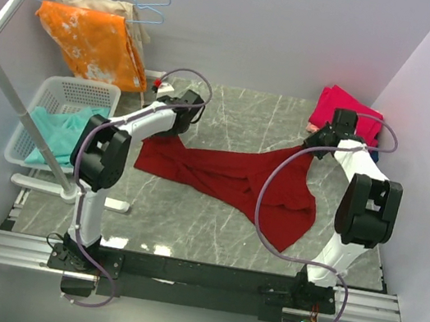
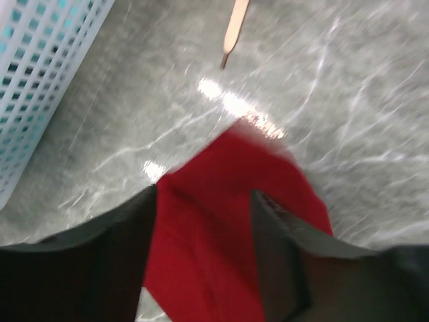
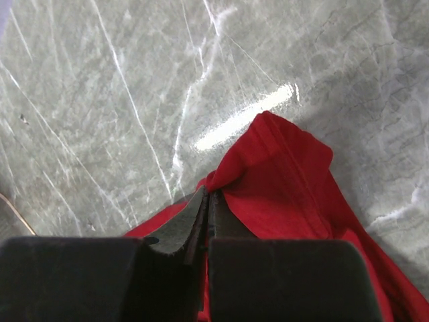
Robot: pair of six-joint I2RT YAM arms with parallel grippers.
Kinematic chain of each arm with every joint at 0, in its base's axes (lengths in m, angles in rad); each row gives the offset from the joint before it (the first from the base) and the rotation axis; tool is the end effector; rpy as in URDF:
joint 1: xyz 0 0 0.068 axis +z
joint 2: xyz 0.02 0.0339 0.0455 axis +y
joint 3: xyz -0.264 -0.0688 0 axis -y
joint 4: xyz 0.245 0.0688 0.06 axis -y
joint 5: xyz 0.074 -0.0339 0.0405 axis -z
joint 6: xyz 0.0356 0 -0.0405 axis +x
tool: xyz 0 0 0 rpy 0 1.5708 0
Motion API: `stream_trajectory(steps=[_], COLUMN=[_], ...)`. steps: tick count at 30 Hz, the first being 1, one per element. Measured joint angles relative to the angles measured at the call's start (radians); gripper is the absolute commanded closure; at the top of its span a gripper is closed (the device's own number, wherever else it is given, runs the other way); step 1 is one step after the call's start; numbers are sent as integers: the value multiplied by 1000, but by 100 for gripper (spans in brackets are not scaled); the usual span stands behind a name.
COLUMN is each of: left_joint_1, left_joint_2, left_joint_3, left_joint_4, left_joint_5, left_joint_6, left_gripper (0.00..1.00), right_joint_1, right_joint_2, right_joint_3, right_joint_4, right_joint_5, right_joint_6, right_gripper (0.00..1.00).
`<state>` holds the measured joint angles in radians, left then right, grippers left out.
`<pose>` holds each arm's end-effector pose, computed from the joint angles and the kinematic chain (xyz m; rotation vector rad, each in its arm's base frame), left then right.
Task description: Fold and stack the t-shirts
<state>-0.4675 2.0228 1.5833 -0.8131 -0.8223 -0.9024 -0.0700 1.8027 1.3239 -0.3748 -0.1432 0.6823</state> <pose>0.3807 -0.1630 0.2077 -0.6621 2.2408 0.5504 0.3969 -0.0227 0.2285 0.8430 2.3147 0.4466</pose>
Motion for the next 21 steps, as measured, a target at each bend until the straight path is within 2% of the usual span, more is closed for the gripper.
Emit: stream_trajectory(steps=[3,5,8,9,15,21], left_joint_1=[8,16,28,33,73,139], left_joint_2=[7,5,-11,-22,-77,-79], left_joint_3=[25,35,22,9,-47,-141], left_joint_4=[8,12,29,33,55,92], left_joint_5=[-9,-16,-14,-13,66,209], left_joint_6=[12,18,18,20,23,10], left_gripper=[18,18,21,28,50,52], right_joint_1=[0,0,0,0,5,5], right_joint_2=[15,21,21,21,21,21], right_joint_3=[0,0,0,0,0,0], right_joint_4=[3,6,13,15,15,12], right_joint_5=[-10,-16,-24,-25,-26,-23], right_joint_6=[0,-1,-3,-4,-8,-13], right_gripper=[100,100,100,100,100,100])
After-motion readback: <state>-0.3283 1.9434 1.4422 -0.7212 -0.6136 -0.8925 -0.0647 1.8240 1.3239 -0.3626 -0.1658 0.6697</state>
